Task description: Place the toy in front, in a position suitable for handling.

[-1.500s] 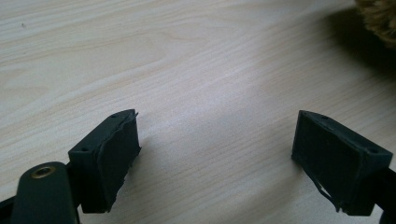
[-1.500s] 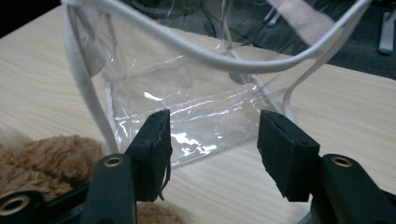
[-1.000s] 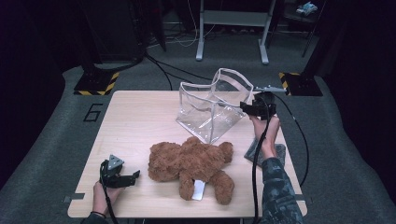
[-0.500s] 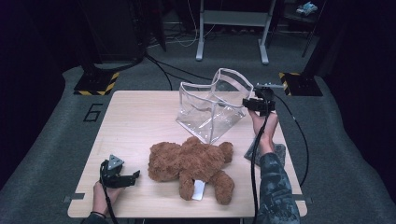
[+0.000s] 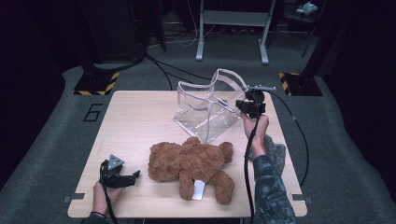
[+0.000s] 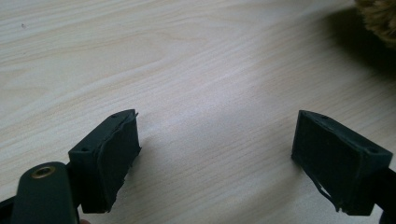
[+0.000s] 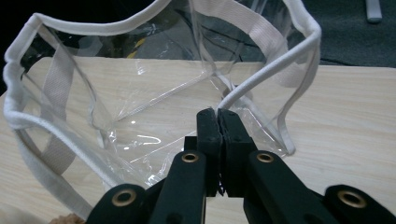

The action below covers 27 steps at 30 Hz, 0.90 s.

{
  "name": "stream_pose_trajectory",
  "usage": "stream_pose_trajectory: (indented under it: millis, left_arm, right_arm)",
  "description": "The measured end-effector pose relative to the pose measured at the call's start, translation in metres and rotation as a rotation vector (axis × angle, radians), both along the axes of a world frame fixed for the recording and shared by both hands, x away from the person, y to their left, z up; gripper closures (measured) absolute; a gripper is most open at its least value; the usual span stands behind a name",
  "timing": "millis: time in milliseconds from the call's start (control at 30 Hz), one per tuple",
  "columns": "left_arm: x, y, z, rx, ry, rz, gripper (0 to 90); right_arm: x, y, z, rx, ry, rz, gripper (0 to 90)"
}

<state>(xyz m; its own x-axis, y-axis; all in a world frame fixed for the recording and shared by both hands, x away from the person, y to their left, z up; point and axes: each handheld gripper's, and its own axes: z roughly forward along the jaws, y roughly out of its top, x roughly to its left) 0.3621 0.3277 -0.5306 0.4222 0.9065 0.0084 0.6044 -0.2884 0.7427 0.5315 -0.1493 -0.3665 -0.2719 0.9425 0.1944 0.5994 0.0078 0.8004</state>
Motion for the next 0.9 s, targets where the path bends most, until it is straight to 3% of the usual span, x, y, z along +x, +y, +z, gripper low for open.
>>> stream_pose_trajectory:
  millis: [433,567,733,900]
  left_arm:
    - [0.000,0.000,0.000,-0.001,0.001,0.001,14.4]
    - [0.000,0.000,0.000,0.000,0.002,0.000,14.4]
    - [0.000,0.000,0.000,-0.002,0.000,0.005,14.4]
    - [0.000,0.000,0.000,-0.003,-0.003,0.006,14.4]
  right_arm:
    - [-0.007,0.038,0.003,-0.008,-0.010,0.102,88.3]
    - [-0.004,0.040,0.001,-0.033,-0.005,0.088,88.3]
    - [0.001,0.036,0.001,-0.014,-0.007,0.072,87.5]
    - [-0.003,0.029,0.002,-0.003,-0.016,0.066,77.2]
